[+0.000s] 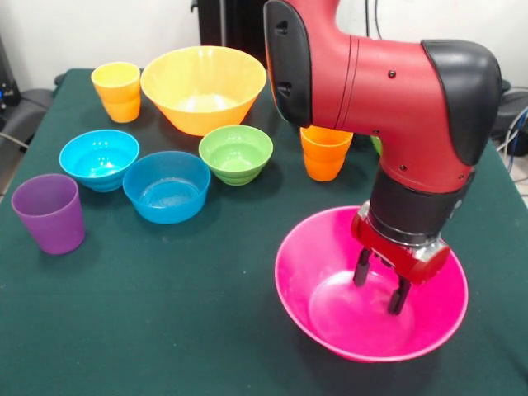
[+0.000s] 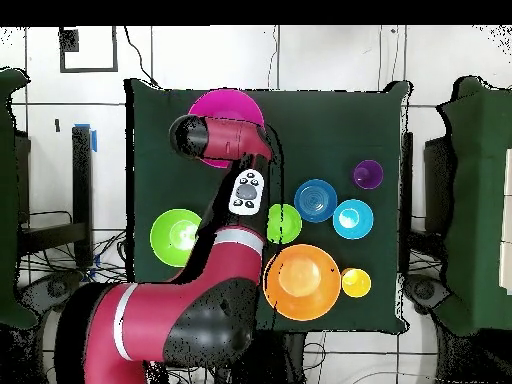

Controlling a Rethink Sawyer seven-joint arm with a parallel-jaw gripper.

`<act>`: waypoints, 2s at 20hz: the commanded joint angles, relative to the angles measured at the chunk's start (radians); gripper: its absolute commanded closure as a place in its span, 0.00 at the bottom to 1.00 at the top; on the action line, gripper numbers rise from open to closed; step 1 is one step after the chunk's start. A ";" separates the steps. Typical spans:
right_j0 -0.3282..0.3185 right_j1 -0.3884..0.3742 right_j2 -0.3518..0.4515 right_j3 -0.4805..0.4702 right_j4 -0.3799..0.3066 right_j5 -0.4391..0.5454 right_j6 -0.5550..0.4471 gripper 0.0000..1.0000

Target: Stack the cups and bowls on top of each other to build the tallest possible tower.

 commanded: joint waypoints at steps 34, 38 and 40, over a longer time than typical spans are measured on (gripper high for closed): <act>-0.154 -0.085 0.243 0.235 -0.258 0.160 -0.391 0.00; -0.150 -0.097 0.243 0.242 -0.268 0.167 -0.377 0.00; -0.150 -0.095 0.247 0.235 -0.270 0.171 -0.373 0.00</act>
